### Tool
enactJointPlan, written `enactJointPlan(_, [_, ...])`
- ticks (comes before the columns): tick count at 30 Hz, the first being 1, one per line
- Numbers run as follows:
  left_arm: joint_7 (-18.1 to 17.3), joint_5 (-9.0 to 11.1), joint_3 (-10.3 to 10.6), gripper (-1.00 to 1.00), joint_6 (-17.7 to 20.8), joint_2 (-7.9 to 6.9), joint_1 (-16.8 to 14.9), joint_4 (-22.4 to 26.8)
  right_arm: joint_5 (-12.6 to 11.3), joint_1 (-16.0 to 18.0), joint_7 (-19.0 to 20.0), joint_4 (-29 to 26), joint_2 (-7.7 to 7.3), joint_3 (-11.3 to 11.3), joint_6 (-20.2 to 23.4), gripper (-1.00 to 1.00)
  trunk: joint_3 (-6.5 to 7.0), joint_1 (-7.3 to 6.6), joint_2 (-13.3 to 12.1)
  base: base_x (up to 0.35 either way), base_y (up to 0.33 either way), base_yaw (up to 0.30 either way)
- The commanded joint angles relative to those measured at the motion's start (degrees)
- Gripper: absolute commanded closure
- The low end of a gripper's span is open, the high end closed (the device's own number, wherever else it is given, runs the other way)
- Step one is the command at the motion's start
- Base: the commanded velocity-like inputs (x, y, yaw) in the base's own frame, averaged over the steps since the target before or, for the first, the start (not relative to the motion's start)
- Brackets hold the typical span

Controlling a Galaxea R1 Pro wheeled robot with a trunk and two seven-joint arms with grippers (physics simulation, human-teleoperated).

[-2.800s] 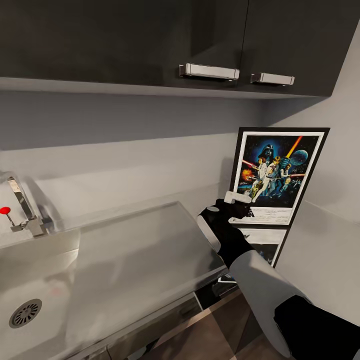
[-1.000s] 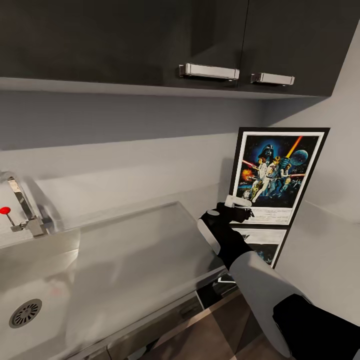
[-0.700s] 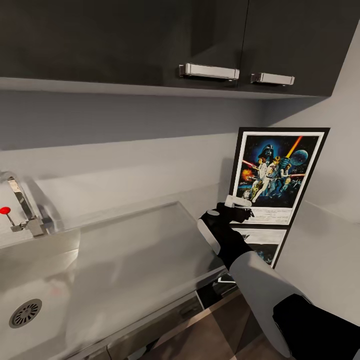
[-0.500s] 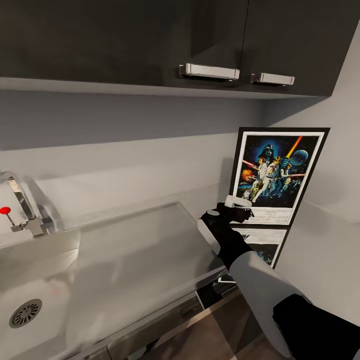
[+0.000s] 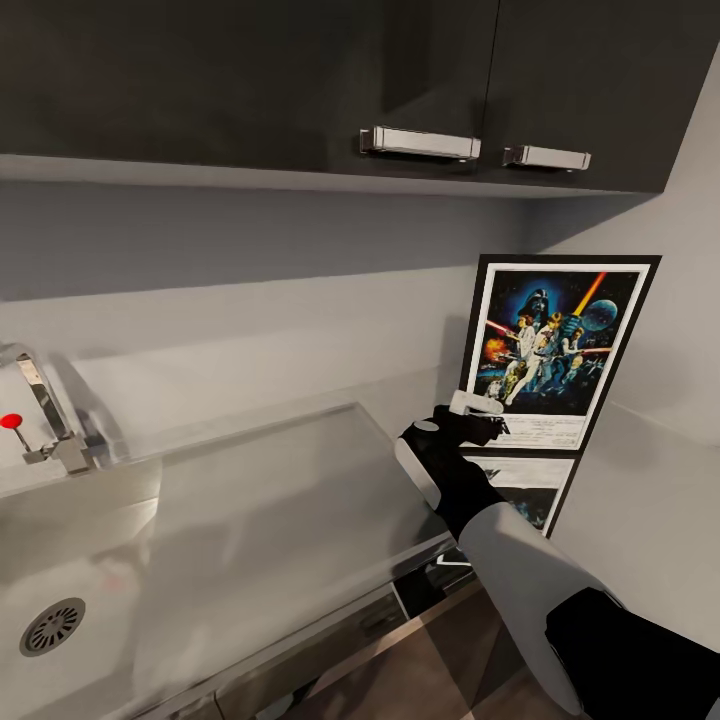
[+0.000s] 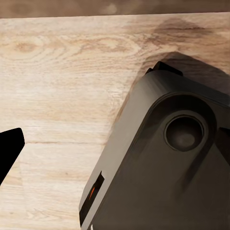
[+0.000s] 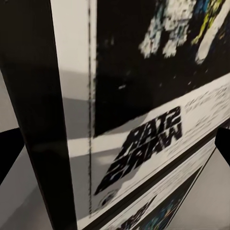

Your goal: Pick up the poster from the kitchen countertop and hang it on one of the wall nails in the kitchen.

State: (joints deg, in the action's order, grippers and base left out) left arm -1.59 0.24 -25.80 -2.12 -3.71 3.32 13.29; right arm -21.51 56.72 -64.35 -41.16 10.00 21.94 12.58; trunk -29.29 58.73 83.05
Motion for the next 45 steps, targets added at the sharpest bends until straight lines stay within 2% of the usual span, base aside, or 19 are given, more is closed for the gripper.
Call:
enactJointPlan(1, [-0.17,0.02,-0.21,-1.0,-0.08,0.02,0.02,0.07,-0.2,0.06,-0.34,-0.02,0.0,0.14,0.6,-1.0,-0.05,0.0,0.03,0.0,0.0,0.0])
enactJointPlan(32, [-0.17,0.02,-0.21,-1.0,-0.08,0.01,0.02,0.07,-0.2,0.06,-0.43,0.03,0.0,0.15,0.67,-1.0,-0.05,0.0,0.03,0.0,0.008,0.0])
enactJointPlan(33, [-0.17,0.02,-0.21,-1.0,-0.08,0.01,0.02,0.07,-0.2,0.06,-0.43,0.03,0.0,0.16,0.68,1.0,-0.05,0.0,0.03,0.0,0.0,0.0])
enactJointPlan(45, [-0.17,0.02,-0.21,-1.0,-0.08,0.01,0.02,0.07,-0.2,0.06,-0.68,-0.05,0.0,0.21,0.51,1.0,-0.05,0.0,0.03,0.0,0.0,0.0])
